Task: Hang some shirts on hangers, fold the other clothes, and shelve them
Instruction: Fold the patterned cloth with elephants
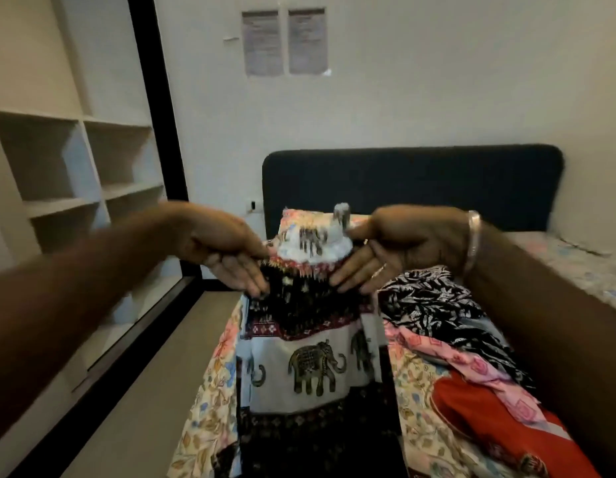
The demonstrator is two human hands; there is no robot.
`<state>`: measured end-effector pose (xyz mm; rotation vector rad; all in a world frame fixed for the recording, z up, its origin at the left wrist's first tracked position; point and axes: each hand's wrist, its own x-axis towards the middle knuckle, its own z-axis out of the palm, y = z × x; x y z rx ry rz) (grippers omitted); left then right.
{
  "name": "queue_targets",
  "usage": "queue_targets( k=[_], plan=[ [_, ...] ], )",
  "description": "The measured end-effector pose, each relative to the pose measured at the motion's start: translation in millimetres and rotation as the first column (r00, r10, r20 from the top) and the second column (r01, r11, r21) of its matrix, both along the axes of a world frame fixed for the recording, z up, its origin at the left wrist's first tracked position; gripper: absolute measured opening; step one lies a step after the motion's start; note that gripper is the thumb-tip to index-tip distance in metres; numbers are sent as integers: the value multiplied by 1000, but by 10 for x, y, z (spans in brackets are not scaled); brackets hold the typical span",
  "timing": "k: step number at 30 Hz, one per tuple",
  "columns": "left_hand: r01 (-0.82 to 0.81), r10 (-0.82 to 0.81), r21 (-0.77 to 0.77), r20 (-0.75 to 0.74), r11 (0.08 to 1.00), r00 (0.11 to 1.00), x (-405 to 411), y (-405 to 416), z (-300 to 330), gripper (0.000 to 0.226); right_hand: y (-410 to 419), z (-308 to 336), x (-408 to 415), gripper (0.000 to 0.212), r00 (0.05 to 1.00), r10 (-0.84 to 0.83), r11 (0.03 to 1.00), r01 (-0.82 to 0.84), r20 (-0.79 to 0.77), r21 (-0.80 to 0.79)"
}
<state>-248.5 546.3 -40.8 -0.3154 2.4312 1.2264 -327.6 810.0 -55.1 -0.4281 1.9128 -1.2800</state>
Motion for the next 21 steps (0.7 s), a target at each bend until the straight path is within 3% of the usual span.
queue_targets(
  k=[2, 3, 4, 6, 8, 10, 13, 14, 17, 21],
  plan=[
    [-121, 123, 48, -48, 992, 991, -373, -54, -508, 40, -248, -472, -386, 39, 994, -93, 994, 96, -59, 49],
    [-201, 209, 70, -137, 977, 968, -569, -67, -674, 41, -363, -648, -564, 29, 967, -128, 987, 147, -221, 69],
    [-282, 293, 80, -266, 956, 918, -801, -96, -732, 37, -490, -716, -770, 22, 890, -148, 978, 196, -432, 68],
    [-416, 410, 123, -554, 901, 725, -1209, -129, -560, 27, -700, -584, -1088, 22, 673, -276, 958, 250, -687, -141],
    [-454, 466, 244, -743, 857, 481, -1482, -124, -29, 23, -869, -26, -1348, 26, 490, -502, 864, 243, -713, -441],
    [-396, 444, 327, -859, 858, 254, -1600, -108, 701, 21, -924, 721, -1509, 24, 325, -654, 750, 163, -683, -641],
    [-236, 382, 366, -924, 900, 25, -1472, -77, 1574, 23, -849, 1620, -1584, 27, -26, -743, 669, -10, -669, -743],
    [-199, 356, 352, -934, 915, -15, -1339, -50, 1735, 22, -801, 1811, -1527, 27, -76, -744, 668, -81, -664, -739],
    [-119, 321, 327, -945, 938, -66, -1067, 31, 1857, 21, -699, 1968, -1154, 31, 23, -759, 638, -173, -650, -751],
    [-96, 306, 315, -947, 944, -95, -682, 150, 1640, 22, -551, 1700, -663, 29, 107, -751, 643, -109, -652, -758]
  ],
)
